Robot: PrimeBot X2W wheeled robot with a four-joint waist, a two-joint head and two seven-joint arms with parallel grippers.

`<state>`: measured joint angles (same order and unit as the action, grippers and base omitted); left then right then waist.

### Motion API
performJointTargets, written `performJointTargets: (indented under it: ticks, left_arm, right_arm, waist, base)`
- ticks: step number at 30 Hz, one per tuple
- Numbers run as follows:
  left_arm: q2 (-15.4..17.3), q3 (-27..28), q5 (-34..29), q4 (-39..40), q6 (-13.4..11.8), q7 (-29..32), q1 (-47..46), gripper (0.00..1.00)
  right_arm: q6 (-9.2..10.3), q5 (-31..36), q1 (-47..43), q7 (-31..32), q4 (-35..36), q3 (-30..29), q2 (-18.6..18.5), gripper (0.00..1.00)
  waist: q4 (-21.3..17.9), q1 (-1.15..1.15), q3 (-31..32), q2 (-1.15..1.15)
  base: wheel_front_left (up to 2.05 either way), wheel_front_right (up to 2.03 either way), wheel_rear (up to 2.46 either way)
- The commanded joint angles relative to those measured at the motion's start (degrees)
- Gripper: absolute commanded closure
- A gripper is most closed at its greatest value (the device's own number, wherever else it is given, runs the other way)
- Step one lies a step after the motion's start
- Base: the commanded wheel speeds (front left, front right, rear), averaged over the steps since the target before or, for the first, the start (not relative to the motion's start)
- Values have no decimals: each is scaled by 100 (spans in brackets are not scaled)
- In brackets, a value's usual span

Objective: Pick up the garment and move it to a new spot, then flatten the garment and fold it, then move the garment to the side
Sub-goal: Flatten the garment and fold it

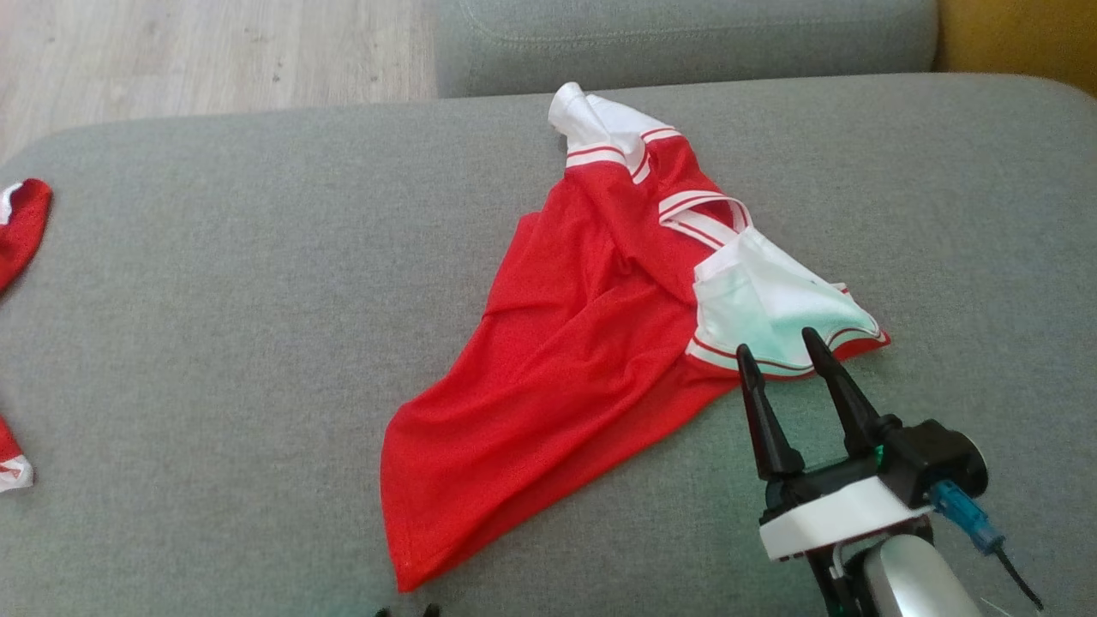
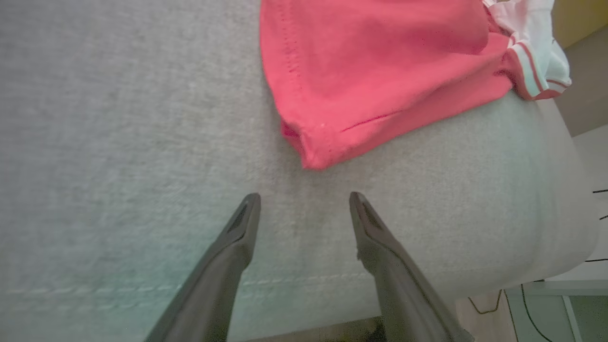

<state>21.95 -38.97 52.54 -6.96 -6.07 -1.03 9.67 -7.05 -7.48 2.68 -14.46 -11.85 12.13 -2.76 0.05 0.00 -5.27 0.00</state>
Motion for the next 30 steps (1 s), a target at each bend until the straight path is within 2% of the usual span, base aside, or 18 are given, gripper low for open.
performJointTargets:
  ticks: [1,7,10,14,18,23,27,30]
  left_arm:
    - [209,241,15,177,-73,-21,4,0]
    - [723,789,-238,744,-691,-284,-16,0]
    - [754,886,-286,1051,-711,-319,-229,0]
    - [550,781,-511,1366,-729,-219,-927,0]
    - [-11,402,-647,1216,-465,-53,-1830,0]
    - [-687,44,-731,384,-54,119,-2937,0]
    - [-1035,-103,-761,-427,229,210,-3606,0]
    - [-1168,-161,-768,-1000,400,275,-3964,0]
  right_arm:
    - [-44,67,25,-54,159,126,-11,0]
    - [-44,89,-11,-54,171,138,-11,0]
    - [-44,72,2,-54,177,178,-11,0]
    - [-44,19,75,-54,207,237,-11,0]
    - [-44,-45,198,-54,265,271,-11,0]
    - [-44,-145,327,-54,385,307,-11,0]
    - [-44,-224,356,-54,445,279,-11,0]
    - [-44,-262,356,-54,463,253,-11,0]
  waist:
    - [-31,0,53,0]
    - [-183,0,143,0]
    - [-270,0,150,0]
    - [-566,0,110,0]
    - [-974,0,-70,0]
    - [-1561,0,-353,0]
    - [-1955,0,-516,0]
    - [-2149,0,-589,0]
  base:
    - [0,0,0]
    - [0,0,0]
    - [0,0,0]
    - [0,0,0]
    - [0,0,0]
    - [0,0,0]
    - [0,0,0]
    - [0,0,0]
